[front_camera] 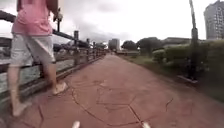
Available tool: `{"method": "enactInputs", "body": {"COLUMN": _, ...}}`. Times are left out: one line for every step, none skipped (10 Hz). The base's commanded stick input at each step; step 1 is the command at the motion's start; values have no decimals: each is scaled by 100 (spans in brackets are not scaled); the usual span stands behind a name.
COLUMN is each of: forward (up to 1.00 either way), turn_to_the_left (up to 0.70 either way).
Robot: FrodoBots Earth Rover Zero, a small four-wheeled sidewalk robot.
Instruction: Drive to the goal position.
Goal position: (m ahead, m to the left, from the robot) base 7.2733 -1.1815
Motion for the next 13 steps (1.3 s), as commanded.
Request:
{"method": "enactInputs", "body": {"forward": 70, "turn_to_the_left": 0}}
{"method": "enactInputs", "body": {"forward": 70, "turn_to_the_left": 0}}
{"method": "enactInputs", "body": {"forward": 70, "turn_to_the_left": 0}}
{"method": "enactInputs", "body": {"forward": 70, "turn_to_the_left": 0}}
{"method": "enactInputs", "body": {"forward": 70, "turn_to_the_left": 0}}
{"method": "enactInputs", "body": {"forward": 70, "turn_to_the_left": 0}}
{"method": "enactInputs", "body": {"forward": 70, "turn_to_the_left": 0}}
{"method": "enactInputs", "body": {"forward": 70, "turn_to_the_left": 0}}
{"method": "enactInputs", "body": {"forward": 70, "turn_to_the_left": 0}}
{"method": "enactInputs", "body": {"forward": 70, "turn_to_the_left": 0}}
{"method": "enactInputs", "body": {"forward": 70, "turn_to_the_left": 0}}
{"method": "enactInputs", "body": {"forward": 70, "turn_to_the_left": 0}}
{"method": "enactInputs", "body": {"forward": 70, "turn_to_the_left": 0}}
